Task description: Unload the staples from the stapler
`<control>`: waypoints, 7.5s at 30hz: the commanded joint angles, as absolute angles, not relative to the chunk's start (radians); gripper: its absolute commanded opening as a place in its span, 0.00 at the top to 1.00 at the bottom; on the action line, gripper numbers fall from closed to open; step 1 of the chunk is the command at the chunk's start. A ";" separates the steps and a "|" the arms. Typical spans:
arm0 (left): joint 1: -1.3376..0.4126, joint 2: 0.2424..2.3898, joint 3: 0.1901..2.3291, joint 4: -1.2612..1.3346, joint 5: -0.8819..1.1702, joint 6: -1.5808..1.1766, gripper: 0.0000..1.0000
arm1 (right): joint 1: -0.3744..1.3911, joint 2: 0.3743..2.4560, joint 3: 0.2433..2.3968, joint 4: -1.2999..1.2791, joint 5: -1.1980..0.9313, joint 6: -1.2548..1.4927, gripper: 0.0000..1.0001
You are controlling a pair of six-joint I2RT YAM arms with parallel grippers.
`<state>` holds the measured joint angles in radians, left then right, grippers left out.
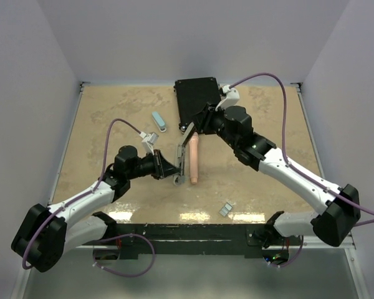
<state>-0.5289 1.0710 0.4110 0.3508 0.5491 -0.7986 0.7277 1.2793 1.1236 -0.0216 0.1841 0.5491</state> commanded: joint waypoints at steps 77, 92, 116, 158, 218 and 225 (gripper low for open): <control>-0.899 1.241 0.885 -0.638 -0.415 -0.600 1.00 | 0.624 1.710 0.959 0.451 -0.509 0.729 0.33; -1.098 1.414 0.936 -0.791 -0.739 -0.718 1.00 | 0.640 1.873 1.117 0.416 -0.486 0.744 0.27; -1.034 1.172 0.954 -0.592 -0.430 -0.604 1.00 | 0.635 1.847 1.324 0.170 -0.443 0.654 0.27; -0.735 0.956 0.612 0.070 0.414 -0.555 1.00 | 0.485 1.586 1.583 -0.396 -0.118 0.423 0.12; -0.663 0.927 0.624 0.189 0.357 -0.811 1.00 | 0.756 1.264 0.890 0.087 -0.181 0.772 0.65; -0.663 0.916 0.606 0.189 0.351 -0.805 0.82 | 0.756 1.236 0.877 0.109 -0.149 0.776 1.00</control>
<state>-0.6678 0.9604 0.5686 0.0513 0.3347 -0.8009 0.7525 1.2736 0.8909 0.0685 -0.1722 0.8051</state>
